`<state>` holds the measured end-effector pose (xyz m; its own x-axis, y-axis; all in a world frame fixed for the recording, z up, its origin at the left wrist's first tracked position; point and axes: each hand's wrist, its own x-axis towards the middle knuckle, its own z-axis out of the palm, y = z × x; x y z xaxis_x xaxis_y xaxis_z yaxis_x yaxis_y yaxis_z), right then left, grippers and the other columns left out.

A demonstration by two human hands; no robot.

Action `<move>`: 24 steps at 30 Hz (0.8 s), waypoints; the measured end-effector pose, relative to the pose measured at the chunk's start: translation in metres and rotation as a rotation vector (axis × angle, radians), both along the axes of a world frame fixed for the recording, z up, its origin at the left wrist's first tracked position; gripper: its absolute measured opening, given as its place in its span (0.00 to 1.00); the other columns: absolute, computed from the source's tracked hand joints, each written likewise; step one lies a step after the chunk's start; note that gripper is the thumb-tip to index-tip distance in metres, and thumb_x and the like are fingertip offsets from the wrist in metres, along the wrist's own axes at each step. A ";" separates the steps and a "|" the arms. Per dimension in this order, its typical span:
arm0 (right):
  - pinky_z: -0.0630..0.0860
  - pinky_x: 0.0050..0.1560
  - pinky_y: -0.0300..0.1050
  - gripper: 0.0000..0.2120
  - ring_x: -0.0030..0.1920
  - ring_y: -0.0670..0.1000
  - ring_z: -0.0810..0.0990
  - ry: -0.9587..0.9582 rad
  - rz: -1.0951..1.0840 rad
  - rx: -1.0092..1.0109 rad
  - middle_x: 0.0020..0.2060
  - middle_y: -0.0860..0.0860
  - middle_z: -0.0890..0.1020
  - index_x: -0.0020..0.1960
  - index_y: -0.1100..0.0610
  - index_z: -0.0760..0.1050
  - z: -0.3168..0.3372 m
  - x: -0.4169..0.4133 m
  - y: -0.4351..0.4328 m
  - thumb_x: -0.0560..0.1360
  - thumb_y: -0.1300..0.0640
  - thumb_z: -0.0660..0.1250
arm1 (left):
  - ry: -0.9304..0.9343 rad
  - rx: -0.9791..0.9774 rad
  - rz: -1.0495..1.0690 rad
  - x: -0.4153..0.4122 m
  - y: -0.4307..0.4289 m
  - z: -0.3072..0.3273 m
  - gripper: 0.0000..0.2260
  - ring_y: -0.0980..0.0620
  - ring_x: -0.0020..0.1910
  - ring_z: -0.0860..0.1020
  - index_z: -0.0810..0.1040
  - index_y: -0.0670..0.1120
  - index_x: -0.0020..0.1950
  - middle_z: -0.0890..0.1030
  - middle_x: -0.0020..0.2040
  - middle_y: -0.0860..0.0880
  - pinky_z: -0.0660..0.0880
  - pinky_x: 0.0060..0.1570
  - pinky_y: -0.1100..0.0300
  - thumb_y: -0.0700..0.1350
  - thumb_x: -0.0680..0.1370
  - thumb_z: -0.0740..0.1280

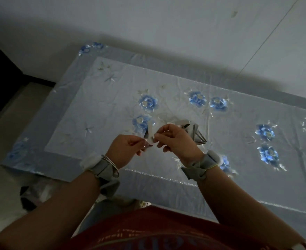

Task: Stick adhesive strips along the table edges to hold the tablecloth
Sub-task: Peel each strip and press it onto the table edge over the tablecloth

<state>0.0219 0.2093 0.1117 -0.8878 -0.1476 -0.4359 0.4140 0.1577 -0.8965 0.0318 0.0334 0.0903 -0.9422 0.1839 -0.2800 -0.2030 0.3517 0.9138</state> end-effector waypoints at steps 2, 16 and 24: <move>0.74 0.33 0.39 0.06 0.35 0.47 0.78 -0.027 0.011 0.037 0.39 0.50 0.82 0.52 0.58 0.74 -0.006 -0.001 -0.011 0.76 0.60 0.64 | -0.010 -0.057 -0.009 0.012 -0.013 -0.005 0.05 0.62 0.26 0.76 0.82 0.47 0.40 0.80 0.25 0.62 0.69 0.29 0.75 0.42 0.74 0.68; 0.71 0.31 0.26 0.04 0.30 0.39 0.76 0.076 0.486 0.330 0.33 0.44 0.80 0.46 0.55 0.82 -0.017 0.001 -0.070 0.73 0.57 0.69 | -0.129 -0.080 -0.059 0.063 -0.065 -0.017 0.12 0.59 0.29 0.81 0.78 0.47 0.33 0.81 0.25 0.55 0.75 0.35 0.71 0.41 0.76 0.64; 0.71 0.47 0.32 0.10 0.48 0.49 0.79 0.088 0.670 0.536 0.48 0.52 0.83 0.50 0.60 0.82 -0.026 0.031 -0.128 0.75 0.58 0.64 | -0.138 -0.218 -0.042 0.107 -0.113 -0.039 0.17 0.56 0.29 0.80 0.73 0.52 0.27 0.78 0.23 0.55 0.74 0.32 0.71 0.45 0.76 0.64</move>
